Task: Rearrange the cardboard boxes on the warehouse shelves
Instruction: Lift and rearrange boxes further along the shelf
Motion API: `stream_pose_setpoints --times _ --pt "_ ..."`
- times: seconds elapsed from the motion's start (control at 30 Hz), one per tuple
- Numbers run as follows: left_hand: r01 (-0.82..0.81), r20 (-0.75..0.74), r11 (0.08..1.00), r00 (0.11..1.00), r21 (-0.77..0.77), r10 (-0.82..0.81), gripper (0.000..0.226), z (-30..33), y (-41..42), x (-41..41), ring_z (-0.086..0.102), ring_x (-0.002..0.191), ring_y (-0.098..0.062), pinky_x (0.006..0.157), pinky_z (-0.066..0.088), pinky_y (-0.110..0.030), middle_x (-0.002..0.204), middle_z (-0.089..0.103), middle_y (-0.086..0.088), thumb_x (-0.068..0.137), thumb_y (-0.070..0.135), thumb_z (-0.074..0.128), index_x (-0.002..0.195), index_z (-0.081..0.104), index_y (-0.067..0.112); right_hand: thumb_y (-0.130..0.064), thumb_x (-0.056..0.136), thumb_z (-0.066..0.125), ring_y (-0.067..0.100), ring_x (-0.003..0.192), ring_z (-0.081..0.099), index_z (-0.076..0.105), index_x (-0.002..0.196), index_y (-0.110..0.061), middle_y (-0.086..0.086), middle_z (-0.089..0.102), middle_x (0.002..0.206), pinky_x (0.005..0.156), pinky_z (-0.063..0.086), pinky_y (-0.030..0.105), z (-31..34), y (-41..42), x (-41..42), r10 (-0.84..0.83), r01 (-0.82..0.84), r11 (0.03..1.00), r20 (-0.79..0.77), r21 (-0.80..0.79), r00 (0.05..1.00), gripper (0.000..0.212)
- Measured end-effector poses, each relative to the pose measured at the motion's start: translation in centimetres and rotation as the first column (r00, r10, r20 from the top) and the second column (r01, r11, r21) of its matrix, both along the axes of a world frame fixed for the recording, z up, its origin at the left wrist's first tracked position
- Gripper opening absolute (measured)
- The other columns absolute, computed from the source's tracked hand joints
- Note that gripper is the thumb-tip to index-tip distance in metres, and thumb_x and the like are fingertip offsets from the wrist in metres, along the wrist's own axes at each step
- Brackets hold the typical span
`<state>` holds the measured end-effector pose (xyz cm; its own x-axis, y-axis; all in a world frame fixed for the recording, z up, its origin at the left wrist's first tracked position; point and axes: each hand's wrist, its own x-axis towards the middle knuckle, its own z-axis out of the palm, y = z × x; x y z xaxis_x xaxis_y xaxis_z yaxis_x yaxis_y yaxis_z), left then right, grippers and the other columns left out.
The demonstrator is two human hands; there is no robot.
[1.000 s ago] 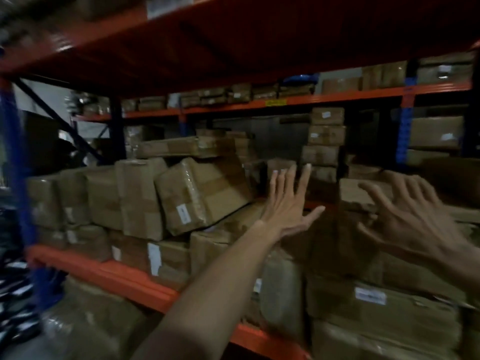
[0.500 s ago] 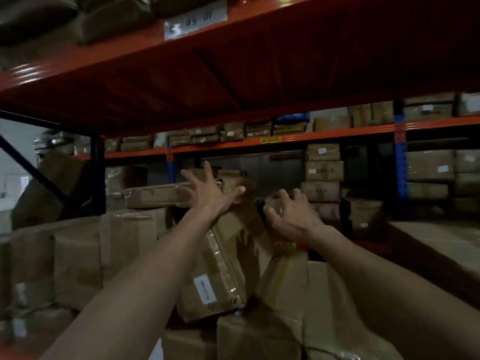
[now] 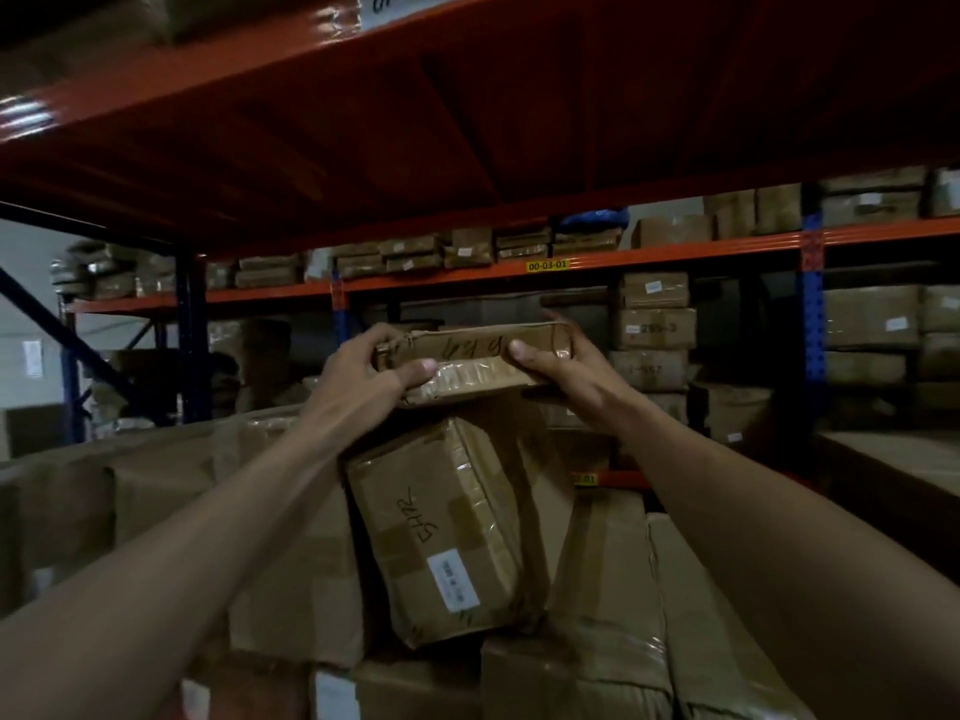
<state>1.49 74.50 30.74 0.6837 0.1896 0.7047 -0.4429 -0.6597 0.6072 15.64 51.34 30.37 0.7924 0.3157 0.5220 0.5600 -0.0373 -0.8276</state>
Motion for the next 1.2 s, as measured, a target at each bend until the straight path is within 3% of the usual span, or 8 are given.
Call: stream_pose_setpoints --times 0.17,0.37,0.57,0.67,0.83,0.97,1.07,1.2 --pt "0.078 0.061 0.997 0.995 0.005 -0.078 0.023 0.0 -4.2 -1.6 0.063 0.093 -0.011 0.077 0.053 -0.034 0.101 0.064 0.007 0.087 0.034 0.072 0.107 0.062 0.028 -0.034 0.08 0.083 0.022 0.102 0.07 0.059 0.12 -0.019 0.006 0.067 0.116 0.078 0.061 0.034 0.8 -5.9 -4.9 -0.002 -0.002 0.998 0.071 0.06 0.997 0.049" --pt "0.242 0.126 0.969 0.961 0.058 -0.247 0.034 1.2 -15.6 -2.5 0.058 0.103 -0.024 0.082 0.052 -0.04 0.115 0.059 -0.005 0.086 0.033 0.073 0.115 0.061 0.02 -0.035 0.078 0.085 0.015 0.099 0.072 0.059 0.121 -0.021 0.003 0.068 0.114 0.085 0.06 0.035 1.9 -19.2 -11.1 -0.216 0.21 0.976 0.168 0.053 0.962 0.053" --pt "0.488 0.106 0.872 0.866 0.037 -0.489 0.019 0.3 -30.0 -3.5 0.062 0.094 -0.015 0.062 0.052 -0.025 0.113 0.057 0.001 0.087 0.027 0.072 0.102 0.06 0.031 -0.031 0.077 0.088 0.02 0.094 0.074 0.06 0.113 -0.017 0.01 0.072 0.106 0.08 0.062 0.046 0.5 -33.3 -18.4 -0.417 0.405 0.906 0.096 0.123 0.904 0.048" --pt "0.586 0.069 0.81 0.808 0.01 -0.586 0.018 -1.3 -36.3 -3.3 0.062 0.099 -0.018 0.073 0.056 -0.034 0.111 0.061 0.001 0.085 0.029 0.074 0.095 0.062 0.036 -0.026 0.08 0.085 0.0 0.077 0.071 0.06 0.111 -0.013 0.002 0.071 0.096 0.065 0.056 0.018 -1.6 -39.1 -21.3 -0.575 0.563 0.818 0.124 0.121 0.809 0.042" --pt "0.645 -0.108 0.764 0.757 -0.032 -0.644 0.025 -7.0 -44.7 -2.4 0.056 0.109 -0.021 0.089 0.053 -0.046 0.119 0.055 0.002 0.084 0.039 0.07 0.105 0.056 0.041 -0.038 0.073 0.086 0.013 0.097 0.069 0.06 0.121 -0.024 0.001 0.066 0.115 0.076 0.059 0.028 -6.3 -47.0 -23.1 -0.651 0.657 0.751 0.088 -0.071 0.754 0.056" --pt "0.547 -0.115 0.835 0.827 -0.063 -0.551 0.056 -10.1 -46.3 -1.0 0.042 0.128 -0.017 0.101 0.039 -0.036 0.142 0.04 0.005 0.087 0.043 0.068 0.135 0.039 0.039 -0.036 0.081 0.081 -0.003 0.094 0.055 0.06 0.124 -0.028 -0.018 0.056 0.107 0.064 0.044 0.012 -7.9 -48.2 -22.5 -0.713 0.75 0.635 0.235 -0.185 0.661 0.048" --pt "0.531 -0.196 0.824 0.802 -0.198 -0.564 0.084 -11.4 -46.7 0.1 0.034 0.14 -0.021 0.112 0.029 -0.042 0.154 0.034 0.003 0.087 0.057 0.061 0.15 0.007 0.041 -0.041 0.081 0.08 0.003 0.097 0.057 0.06 0.125 -0.03 -0.017 0.057 0.105 0.07 0.046 0.02 -8.1 -48.3 -21.1 -0.721 0.764 0.616 0.252 -0.192 0.645 0.05" --pt "0.543 -0.206 0.807 0.784 -0.23 -0.586 0.084 -11.9 -47.5 1.0 0.028 0.144 -0.021 0.118 0.022 -0.048 0.156 0.033 0.002 0.093 0.052 0.055 0.153 -0.002 0.04 -0.05 0.078 0.079 0.015 0.105 0.06 0.058 0.126 -0.036 -0.008 0.06 0.114 0.086 0.056 0.041 -8.3 -48.5 -20.0 -0.747 0.785 0.58 0.242 -0.215 0.619 0.054"
